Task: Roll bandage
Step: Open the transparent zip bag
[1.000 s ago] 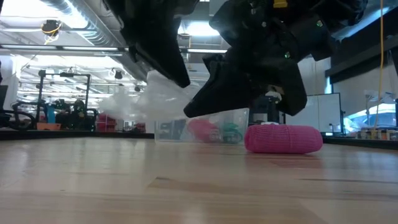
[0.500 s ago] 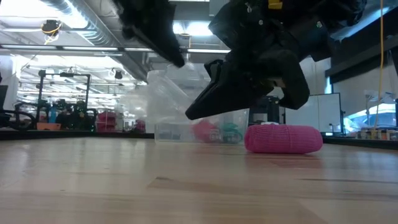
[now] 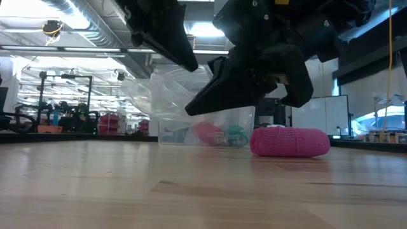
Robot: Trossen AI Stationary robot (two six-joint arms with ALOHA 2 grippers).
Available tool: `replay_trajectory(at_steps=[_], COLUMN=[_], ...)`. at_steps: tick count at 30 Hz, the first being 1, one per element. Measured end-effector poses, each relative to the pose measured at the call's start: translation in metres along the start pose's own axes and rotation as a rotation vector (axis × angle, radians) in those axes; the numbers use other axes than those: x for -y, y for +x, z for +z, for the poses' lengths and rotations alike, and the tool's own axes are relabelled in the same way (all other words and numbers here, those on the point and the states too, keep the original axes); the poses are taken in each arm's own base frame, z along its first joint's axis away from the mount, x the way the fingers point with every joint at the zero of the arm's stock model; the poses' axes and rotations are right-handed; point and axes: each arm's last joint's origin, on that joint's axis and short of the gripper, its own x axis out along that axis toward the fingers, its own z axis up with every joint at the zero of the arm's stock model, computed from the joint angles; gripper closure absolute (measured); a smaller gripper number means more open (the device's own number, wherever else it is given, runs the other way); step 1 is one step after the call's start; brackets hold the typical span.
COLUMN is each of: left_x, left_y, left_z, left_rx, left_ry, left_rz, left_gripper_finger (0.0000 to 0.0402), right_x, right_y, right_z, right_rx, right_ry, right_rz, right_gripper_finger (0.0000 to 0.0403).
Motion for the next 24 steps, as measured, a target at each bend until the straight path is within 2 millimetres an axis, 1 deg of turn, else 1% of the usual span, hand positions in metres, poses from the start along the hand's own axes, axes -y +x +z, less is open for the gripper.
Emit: replay_trajectory(at_steps=[6,8,10,15,17,20,24], left_x=[-0.001,-0.001,-0.001,-0.001,-0.001,-0.001,-0.001], left_y=[0.000,0.000,0.000,0.000,0.000,0.000,0.000], left_z=[-0.002,-0.002,-0.002,-0.002,-0.002,-0.002,-0.002], left_rx=[-0.015,-0.015,-0.015,-0.015,-0.015,-0.015,-0.015], left_ry=[0.006,0.002,0.002,0.001,0.002,0.004,0.002], left_rz=[0.010,0.010,0.010,0.010,0.010,0.010,0.010], left_gripper_finger=[0.0401,0.0401,0.0401,0.0401,0.0401,0.0401,0.0401], right_x=[0.000,0.000,0.000,0.000,0.001,0.003,0.007], right_y=[0.000,0.000,0.000,-0.001,-0.004,-0.016,-0.032], right_z=[0.000,0.000,0.000,0.001,0.003,0.012,0.023], right_rx=[-0.003,-0.002,-0.002,-0.001,0.003,0.007,0.011], right_ry=[0.065,0.075,0.076,0.076,0.078,0.071,0.072], right_rz=[0.012,0.012,0.012,0.012,0.011,0.021,0.043], right_gripper_finger=[0.0399,0.0391,0.0374,0.0316,0.0295,0.0271,0.0259])
